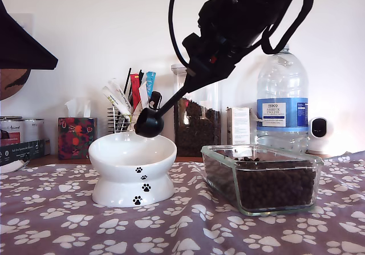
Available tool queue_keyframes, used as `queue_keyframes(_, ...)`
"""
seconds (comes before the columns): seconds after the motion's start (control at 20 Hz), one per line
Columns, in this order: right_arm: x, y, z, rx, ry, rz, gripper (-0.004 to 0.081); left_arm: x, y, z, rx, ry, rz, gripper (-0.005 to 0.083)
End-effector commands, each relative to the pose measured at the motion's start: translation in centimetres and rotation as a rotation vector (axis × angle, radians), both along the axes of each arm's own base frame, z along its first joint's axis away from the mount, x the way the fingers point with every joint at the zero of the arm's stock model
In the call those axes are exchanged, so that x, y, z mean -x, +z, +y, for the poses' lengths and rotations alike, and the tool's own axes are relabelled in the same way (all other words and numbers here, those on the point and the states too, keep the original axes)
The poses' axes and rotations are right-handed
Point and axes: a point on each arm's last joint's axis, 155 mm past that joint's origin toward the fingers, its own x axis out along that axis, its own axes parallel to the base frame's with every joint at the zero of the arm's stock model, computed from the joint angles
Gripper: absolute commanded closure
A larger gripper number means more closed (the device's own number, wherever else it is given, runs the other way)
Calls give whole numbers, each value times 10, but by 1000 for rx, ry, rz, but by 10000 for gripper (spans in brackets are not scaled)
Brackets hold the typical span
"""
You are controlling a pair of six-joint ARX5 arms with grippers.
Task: Measure one spoon of cat food and pour it into the food bowl
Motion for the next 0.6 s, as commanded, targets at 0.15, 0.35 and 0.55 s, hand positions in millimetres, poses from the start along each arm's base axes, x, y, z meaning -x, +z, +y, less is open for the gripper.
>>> queue_keyframes(0.15,-3,-1,6,124,94,-91,783,1,2,-1,1,-8,-12,793)
queue_keyframes(0.35,-4,-12,5,245,149,-137,783,1,1,-2,2,-8,-11,793)
queue_keyframes(0.55,-9,-23,3,366,185,-190,783,2,2,-3,7,-16,-9,793)
